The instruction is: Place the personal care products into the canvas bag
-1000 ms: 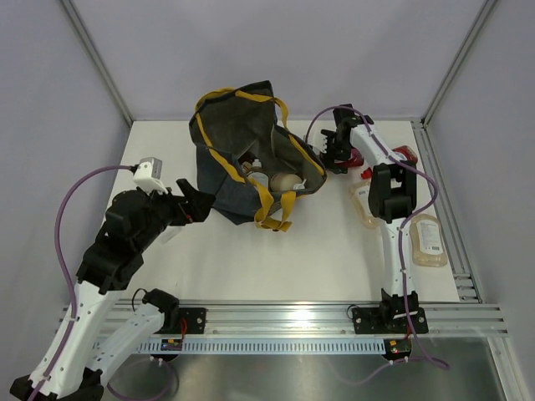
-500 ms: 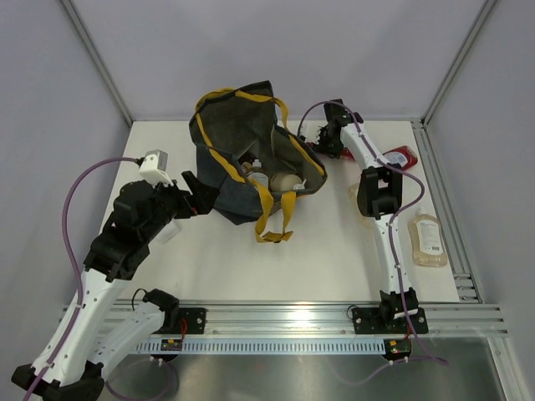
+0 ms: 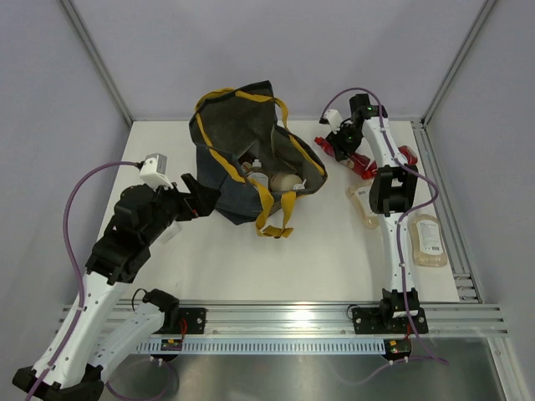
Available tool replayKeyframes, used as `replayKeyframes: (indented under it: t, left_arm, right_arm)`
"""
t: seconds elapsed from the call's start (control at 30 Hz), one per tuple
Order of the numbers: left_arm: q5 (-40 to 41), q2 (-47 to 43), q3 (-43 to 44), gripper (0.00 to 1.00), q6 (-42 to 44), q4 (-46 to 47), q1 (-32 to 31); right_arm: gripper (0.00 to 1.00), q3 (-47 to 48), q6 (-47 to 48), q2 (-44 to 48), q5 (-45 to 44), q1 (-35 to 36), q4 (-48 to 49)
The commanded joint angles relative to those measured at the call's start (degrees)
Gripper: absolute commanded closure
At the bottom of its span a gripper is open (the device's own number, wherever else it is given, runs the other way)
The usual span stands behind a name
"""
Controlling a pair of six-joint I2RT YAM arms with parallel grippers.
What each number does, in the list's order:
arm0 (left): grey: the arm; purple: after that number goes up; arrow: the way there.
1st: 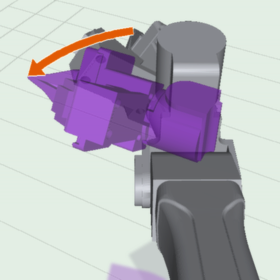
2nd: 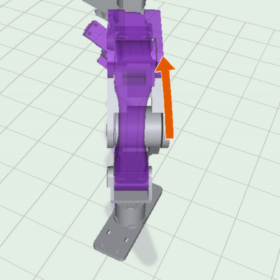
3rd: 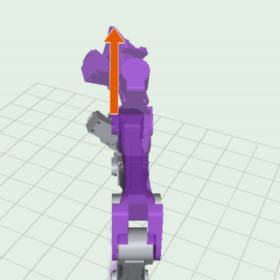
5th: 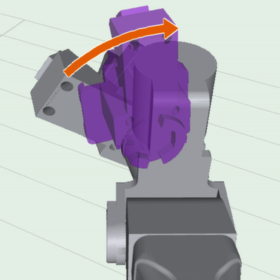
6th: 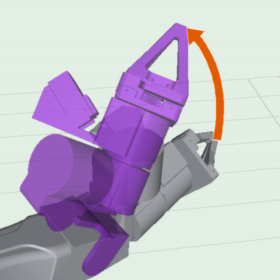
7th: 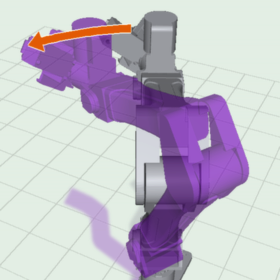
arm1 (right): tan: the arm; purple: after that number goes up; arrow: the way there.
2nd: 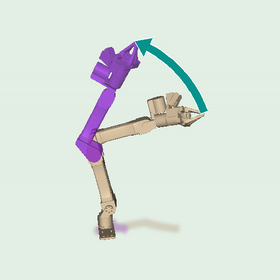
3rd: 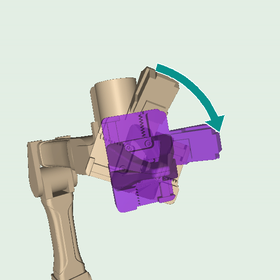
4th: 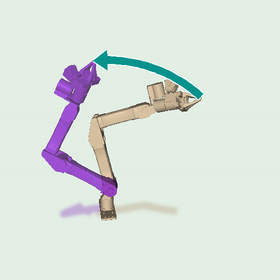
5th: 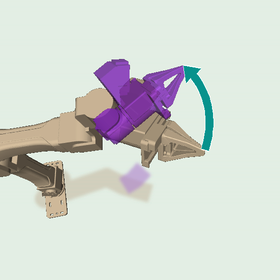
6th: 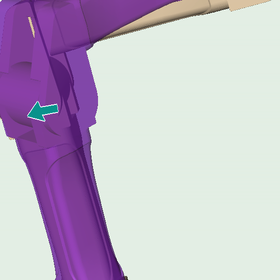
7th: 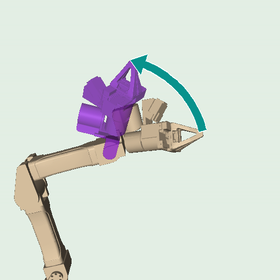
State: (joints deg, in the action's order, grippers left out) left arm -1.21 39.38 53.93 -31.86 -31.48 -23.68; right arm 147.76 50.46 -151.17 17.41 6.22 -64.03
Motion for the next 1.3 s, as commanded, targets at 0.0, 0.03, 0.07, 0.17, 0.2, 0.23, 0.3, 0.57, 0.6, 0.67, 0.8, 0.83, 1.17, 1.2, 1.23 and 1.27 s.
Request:
replayKeyframes:
  t: [0.0, 0.03, 0.07, 0.17, 0.2, 0.23, 0.3, 0.57, 0.6, 0.67, 0.8, 0.83, 1.17, 1.2, 1.23, 1.27]
  left_arm:
    - [-1.69, 0.35, -0.23, 0.01, -1.63, 4.77, 0.04]
    - [-1.86, 0.44, -0.32, 0.01, -1.89, 4.85, 0.04]
    - [-2.04, 0.18, -0.49, 0.01, -2.15, 5.03, 0.04]
    - [-2.48, -0.44, -1.46, 0.01, -3.12, 5.73, 0.04]
    - [-2.74, -0.7, -1.9, 0.01, -3.38, 5.99, 0.04]
    - [-2.65, -0.7, -2.07, 0.01, -3.56, 6.08, 0.04]
    - [-2.83, -0.79, -2.08, 0.01, -3.83, 6.26, 0.04]
    - [-2.3, 0.0, -0.58, 0.01, -4.0, 5.38, 0.04]
    - [-1.78, 0.17, -0.41, 0.01, -4.09, 5.12, 0.04]
    - [-0.03, 0.09, -0.14, 0.01, -4.87, 3.98, 0.04]
    - [4.62, -0.44, -0.23, 0.01, -6.55, 1.96, 0.13]
    - [5.6, -0.7, -0.32, 0.01, -6.81, 1.52, 0.13]
    - [11.21, -0.79, 0.12, 0.01, -7.16, -1.11, 0.65]
    - [12.1, -0.79, 0.38, 0.01, -7.6, -1.82, 0.74]
    - [12.98, -0.7, 0.56, 0.01, -8.13, -2.61, 0.83]
    - [14.21, -0.53, 0.65, 0.01, -9.09, -4.1, 0.83]
  right_arm:
    - [1.0, 3.58, -10.71, 0.53, 8.41, -1.64, -2.59]
    - [1.0, 3.5, -11.51, 0.53, 9.47, -2.08, -3.2]
    - [1.0, 3.41, -12.91, 0.35, 10.09, -2.7, -3.38]
    - [1.0, 3.67, -20.2, -0.44, 14.83, -5.06, -3.65]
    - [1.0, 3.58, -25.01, -0.35, 18.41, -5.68, -2.69]
    - [1.0, 3.41, -27.49, -0.18, 20.8, -6.39, -1.98]
    - [1.0, 1.23, -37.12, 0.52, 28.94, -10.42, 2.56]
    - [1.0, -17.98, -69.39, 9.57, 54.54, -15.53, 29.0]
    - [1.0, -21.26, -80.23, 12.89, 55.7, -16.14, 41.93]
    - [1.0, -28.71, -95.1, 15.98, 57.9, -16.59, 54.83]
    - [1.0, -35.6, -116.2, 24.14, 59.14, -17.03, 83.79]
    - [1.0, -36.66, -120.29, 25.39, 59.23, -17.03, 88.5]
    - [1.0, -35.63, -141.25, 36.64, 59.93, -14.84, 109.03]
    - [1.0, -34.83, -141.33, 38.22, 60.11, -13.18, 109.29]
    - [1.0, -34.22, -141.34, 38.93, 60.11, -12.2, 109.47]
    - [1.0, -32.47, -140.64, 39.55, 60.28, -11.15, 109.38]
